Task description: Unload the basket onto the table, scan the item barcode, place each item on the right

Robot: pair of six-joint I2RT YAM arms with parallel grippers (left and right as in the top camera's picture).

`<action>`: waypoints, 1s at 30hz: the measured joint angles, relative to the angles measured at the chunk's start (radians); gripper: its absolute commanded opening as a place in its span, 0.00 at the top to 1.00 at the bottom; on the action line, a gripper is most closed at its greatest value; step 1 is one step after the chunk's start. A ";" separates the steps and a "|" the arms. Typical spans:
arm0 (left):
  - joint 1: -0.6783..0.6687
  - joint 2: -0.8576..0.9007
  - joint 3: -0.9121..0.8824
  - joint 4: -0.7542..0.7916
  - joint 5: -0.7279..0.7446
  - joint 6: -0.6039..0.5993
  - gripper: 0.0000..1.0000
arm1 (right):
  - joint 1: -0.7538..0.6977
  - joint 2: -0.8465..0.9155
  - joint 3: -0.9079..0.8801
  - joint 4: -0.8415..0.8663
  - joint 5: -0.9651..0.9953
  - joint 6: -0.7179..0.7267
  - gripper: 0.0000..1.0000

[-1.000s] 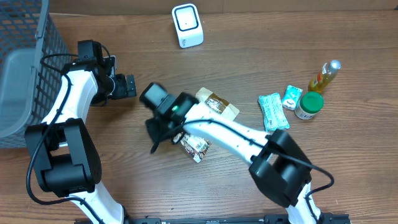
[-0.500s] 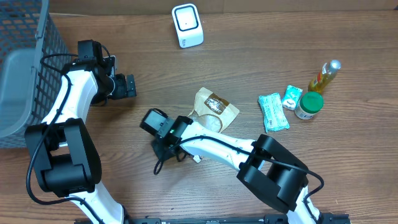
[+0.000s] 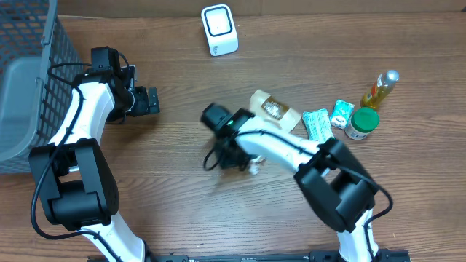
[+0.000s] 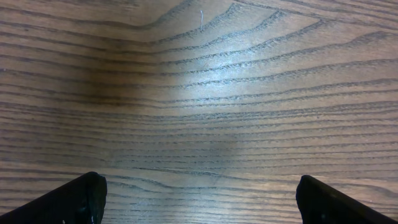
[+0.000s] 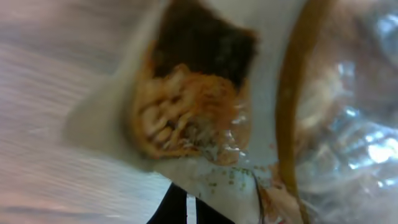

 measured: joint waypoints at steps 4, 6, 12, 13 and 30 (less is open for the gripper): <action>0.000 0.000 0.000 0.000 0.000 0.000 0.00 | -0.094 -0.002 0.000 -0.089 0.013 0.000 0.96; 0.000 0.000 0.000 0.000 0.000 0.000 0.01 | -0.127 -0.002 0.000 -0.122 0.020 -0.001 0.96; 0.000 0.000 0.000 0.000 0.000 0.000 0.00 | -0.229 -0.002 0.000 -0.194 0.052 -0.001 0.96; 0.000 0.000 0.000 0.000 0.000 0.000 0.01 | -0.237 -0.002 0.000 -0.201 0.053 -0.001 0.96; 0.000 0.000 0.000 0.000 0.000 0.000 0.00 | -0.214 -0.002 0.002 0.032 -0.297 -0.210 0.95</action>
